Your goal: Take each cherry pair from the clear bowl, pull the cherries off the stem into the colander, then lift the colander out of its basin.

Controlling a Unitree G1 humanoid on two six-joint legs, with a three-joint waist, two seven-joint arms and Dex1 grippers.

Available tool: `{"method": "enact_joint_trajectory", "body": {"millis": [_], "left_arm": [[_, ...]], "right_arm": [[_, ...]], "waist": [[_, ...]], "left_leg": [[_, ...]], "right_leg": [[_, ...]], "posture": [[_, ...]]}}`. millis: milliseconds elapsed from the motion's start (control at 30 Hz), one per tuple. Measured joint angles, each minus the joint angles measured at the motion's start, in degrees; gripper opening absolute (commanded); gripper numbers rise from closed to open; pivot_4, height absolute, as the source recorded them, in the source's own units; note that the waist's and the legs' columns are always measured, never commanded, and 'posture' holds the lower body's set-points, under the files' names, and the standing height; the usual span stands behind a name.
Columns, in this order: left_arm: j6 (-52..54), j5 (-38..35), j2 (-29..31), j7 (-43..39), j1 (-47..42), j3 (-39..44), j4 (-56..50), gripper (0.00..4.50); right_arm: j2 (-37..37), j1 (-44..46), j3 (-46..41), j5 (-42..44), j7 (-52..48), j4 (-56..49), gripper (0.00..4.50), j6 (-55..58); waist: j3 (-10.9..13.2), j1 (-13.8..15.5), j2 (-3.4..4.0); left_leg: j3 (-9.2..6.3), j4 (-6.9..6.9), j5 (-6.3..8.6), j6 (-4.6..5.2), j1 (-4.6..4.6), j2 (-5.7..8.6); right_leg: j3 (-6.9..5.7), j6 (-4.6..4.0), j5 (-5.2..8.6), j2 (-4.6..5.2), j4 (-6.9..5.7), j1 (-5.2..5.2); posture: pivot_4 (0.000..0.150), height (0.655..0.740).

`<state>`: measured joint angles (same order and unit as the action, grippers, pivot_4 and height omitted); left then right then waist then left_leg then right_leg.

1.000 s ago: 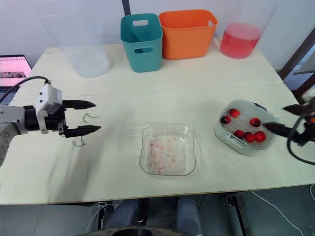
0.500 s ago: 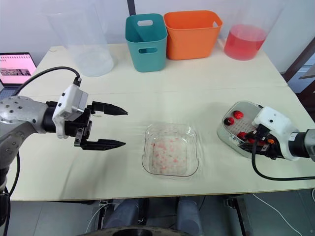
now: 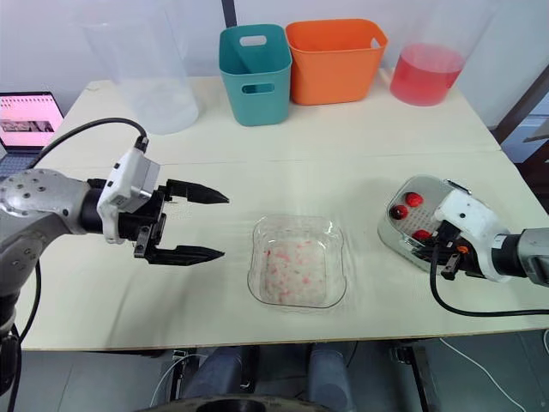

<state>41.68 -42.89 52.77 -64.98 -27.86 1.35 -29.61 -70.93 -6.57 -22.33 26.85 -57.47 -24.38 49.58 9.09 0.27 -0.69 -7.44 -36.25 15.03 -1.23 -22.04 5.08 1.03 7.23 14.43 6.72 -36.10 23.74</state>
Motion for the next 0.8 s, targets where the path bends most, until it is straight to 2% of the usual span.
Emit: {"method": "enact_joint_trajectory", "body": {"millis": [400, 800], "left_arm": [[-4.18, 3.0, -0.97, -1.4, -0.14, -0.48, 4.03, 4.5], [-9.59, 7.62, -3.59, -4.14, -2.19, -2.67, 13.16, 4.5]], "right_arm": [[0.03, -0.56, -1.66, -0.25, -0.55, -1.28, 0.18, 1.68], [-2.4, 2.43, -8.07, 1.5, -3.52, -5.99, 0.18, 7.22]], "waist": [[0.0, 0.16, 0.0], [0.02, -0.09, 0.02]], "left_leg": [[0.0, 0.0, 0.0, 0.0, 0.07, 0.01], [0.0, 0.02, 0.01, 0.01, 0.1, -0.01]], "right_leg": [[0.0, 0.0, 0.0, 0.0, 0.03, -0.09], [0.0, 0.0, 0.0, 0.0, 0.02, -0.08]], "posture": [[0.15, 0.74], [0.15, 0.74]]}}
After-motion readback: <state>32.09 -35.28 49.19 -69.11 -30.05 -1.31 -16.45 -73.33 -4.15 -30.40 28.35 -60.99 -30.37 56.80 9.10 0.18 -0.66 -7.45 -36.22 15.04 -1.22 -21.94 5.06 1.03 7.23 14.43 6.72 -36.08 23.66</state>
